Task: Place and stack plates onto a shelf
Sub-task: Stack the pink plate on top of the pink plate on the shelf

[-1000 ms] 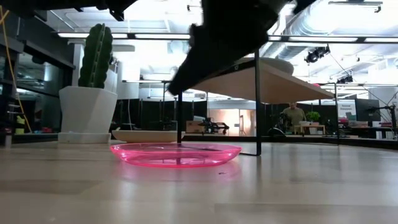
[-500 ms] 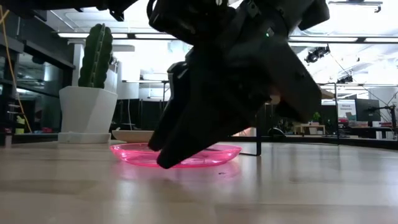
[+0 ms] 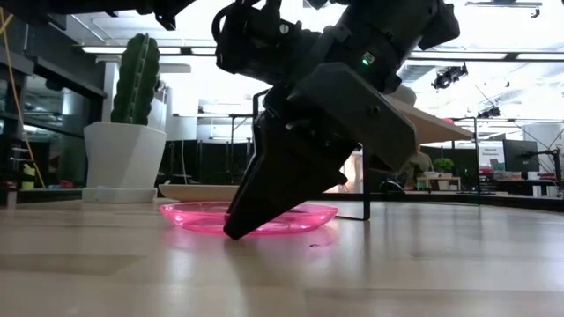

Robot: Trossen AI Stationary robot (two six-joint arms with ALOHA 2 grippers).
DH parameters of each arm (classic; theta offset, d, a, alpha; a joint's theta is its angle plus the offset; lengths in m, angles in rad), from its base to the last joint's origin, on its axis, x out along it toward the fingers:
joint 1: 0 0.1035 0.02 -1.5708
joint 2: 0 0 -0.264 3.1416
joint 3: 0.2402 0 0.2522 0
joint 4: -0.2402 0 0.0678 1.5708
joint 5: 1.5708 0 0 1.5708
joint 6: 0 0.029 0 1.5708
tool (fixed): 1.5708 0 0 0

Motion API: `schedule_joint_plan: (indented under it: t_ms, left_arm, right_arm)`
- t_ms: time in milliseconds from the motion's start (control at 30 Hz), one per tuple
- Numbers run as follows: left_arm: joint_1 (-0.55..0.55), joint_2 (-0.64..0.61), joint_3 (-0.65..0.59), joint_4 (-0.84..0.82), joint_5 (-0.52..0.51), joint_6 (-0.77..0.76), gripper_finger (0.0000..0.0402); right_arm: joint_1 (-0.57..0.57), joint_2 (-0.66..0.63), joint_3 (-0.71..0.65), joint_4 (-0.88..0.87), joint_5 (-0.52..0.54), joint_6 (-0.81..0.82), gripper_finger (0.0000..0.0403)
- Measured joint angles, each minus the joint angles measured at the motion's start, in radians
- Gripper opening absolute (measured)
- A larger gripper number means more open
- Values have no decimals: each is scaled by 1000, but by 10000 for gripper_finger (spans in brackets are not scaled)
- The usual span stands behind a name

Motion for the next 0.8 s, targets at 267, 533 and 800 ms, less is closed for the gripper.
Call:
schedule_joint_plan:
  t_ms: [267, 533, 800]
  left_arm:
    - [0, 0, 0, 0, 0, -1, 142]
    - [0, 0, 0, 0, 0, -1, 142]
    - [0, 0, 0, 0, 0, -1, 142]
  right_arm:
    - [0, -3, -4, -19, 9, 27, 10]
    - [-8, -28, -7, -42, -72, -76, 2]
    - [-48, -129, -7, -12, -322, -150, 0]
